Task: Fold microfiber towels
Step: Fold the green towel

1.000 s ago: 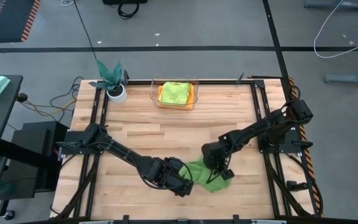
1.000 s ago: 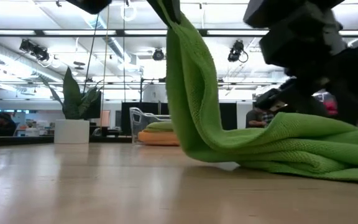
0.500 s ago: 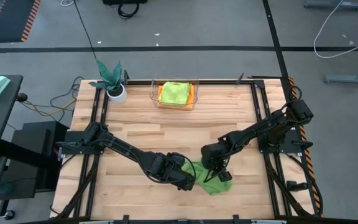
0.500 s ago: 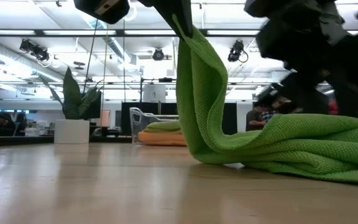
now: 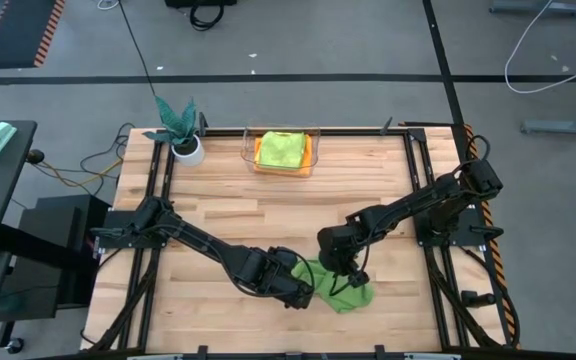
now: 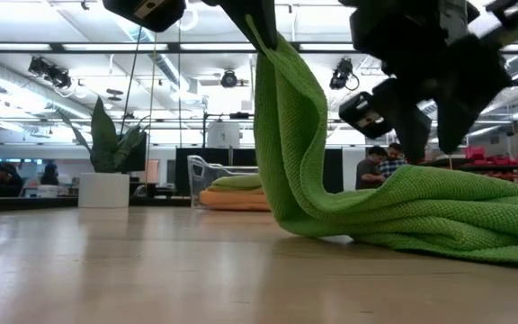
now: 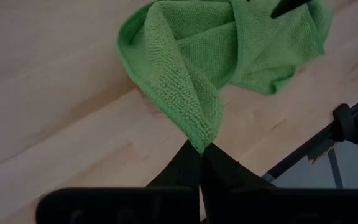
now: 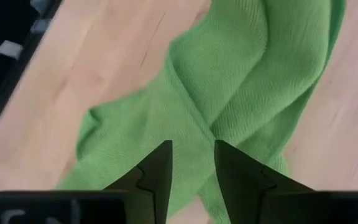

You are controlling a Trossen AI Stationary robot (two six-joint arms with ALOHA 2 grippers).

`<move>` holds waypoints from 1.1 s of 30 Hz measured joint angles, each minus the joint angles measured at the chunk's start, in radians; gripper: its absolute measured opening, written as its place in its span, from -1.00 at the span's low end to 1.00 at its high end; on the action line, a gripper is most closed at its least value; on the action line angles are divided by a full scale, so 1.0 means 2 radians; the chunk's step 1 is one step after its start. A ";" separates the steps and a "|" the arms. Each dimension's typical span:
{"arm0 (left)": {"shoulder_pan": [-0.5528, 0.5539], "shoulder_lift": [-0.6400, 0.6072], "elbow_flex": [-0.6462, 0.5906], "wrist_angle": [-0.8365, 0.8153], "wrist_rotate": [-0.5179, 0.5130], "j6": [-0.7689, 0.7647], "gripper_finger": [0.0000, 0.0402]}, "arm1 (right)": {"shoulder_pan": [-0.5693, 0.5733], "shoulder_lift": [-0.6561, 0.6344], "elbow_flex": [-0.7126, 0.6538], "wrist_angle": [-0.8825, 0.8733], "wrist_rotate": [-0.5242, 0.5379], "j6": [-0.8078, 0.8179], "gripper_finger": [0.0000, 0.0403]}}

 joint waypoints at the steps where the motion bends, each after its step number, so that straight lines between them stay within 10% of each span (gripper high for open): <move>1: 0.000 0.000 0.000 0.000 0.000 0.000 -0.98 | -0.001 0.000 -0.003 0.002 0.000 -0.005 -0.37; 33: -0.002 0.000 0.000 0.013 -0.023 0.001 -0.97 | 0.014 0.042 -0.007 -0.024 -0.045 -0.004 -0.57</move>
